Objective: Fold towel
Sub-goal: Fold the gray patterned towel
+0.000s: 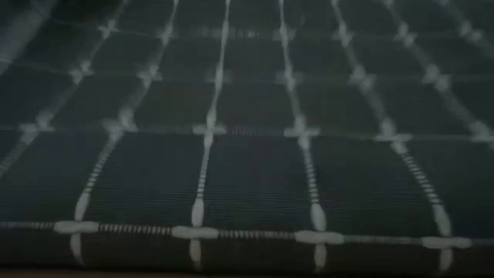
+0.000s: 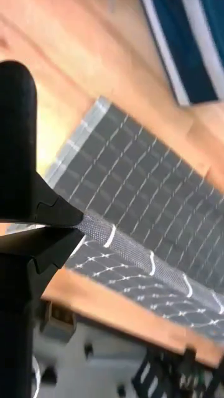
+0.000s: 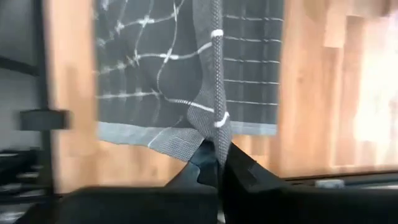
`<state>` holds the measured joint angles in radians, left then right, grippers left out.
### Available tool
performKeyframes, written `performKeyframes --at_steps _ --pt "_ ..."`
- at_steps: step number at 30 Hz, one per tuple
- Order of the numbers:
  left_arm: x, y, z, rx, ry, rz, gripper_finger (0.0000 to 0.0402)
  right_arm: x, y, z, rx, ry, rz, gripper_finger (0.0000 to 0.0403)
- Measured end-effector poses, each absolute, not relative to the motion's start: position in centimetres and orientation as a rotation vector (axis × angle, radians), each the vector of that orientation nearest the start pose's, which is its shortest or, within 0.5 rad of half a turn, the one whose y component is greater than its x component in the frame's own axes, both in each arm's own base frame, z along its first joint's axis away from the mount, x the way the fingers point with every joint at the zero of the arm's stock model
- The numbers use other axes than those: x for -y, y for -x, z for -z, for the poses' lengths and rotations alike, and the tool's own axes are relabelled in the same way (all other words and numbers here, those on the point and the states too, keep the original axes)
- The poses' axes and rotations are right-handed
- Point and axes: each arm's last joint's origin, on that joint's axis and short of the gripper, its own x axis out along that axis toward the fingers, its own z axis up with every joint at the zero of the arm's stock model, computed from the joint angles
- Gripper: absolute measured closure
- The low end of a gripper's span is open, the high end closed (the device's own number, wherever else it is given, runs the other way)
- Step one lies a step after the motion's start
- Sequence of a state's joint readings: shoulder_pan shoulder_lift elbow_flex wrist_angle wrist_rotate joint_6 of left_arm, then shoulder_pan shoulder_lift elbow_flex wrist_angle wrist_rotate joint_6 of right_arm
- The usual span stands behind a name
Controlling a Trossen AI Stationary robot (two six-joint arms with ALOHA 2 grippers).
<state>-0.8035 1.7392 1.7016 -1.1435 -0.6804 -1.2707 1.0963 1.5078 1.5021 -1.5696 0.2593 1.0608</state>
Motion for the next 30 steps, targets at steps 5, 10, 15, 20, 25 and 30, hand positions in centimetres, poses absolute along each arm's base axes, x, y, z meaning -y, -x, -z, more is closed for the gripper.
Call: performKeyframes --at_steps 5,10,15,20,25,30 --pt "22.6 -26.0 -32.2 -0.767 0.327 -0.499 0.0401 -20.6 -12.8 -30.3 -1.406 0.234 0.125 0.0402" --pt "21.8 -26.9 -31.0 -0.778 0.247 -0.588 0.0401 -18.5 -13.0 -28.1 -1.457 0.306 0.183 0.0402" --pt "21.1 -28.3 -29.5 -0.812 0.199 -0.650 0.0401 -15.5 -12.4 -27.2 -1.465 0.290 0.249 0.0402" --pt "20.9 -29.4 -28.1 -0.875 0.175 -0.660 0.0401 -14.3 -12.3 -26.9 -1.444 0.164 0.243 0.0402" --pt "21.0 -29.8 -27.1 -0.973 0.150 -0.631 0.0401 -14.9 -12.6 -25.7 -1.412 0.141 0.157 0.0402" --pt "21.0 -29.9 -27.0 -0.975 0.153 -0.632 0.0401 -14.9 -12.7 -24.1 -1.409 0.144 0.147 0.0402"
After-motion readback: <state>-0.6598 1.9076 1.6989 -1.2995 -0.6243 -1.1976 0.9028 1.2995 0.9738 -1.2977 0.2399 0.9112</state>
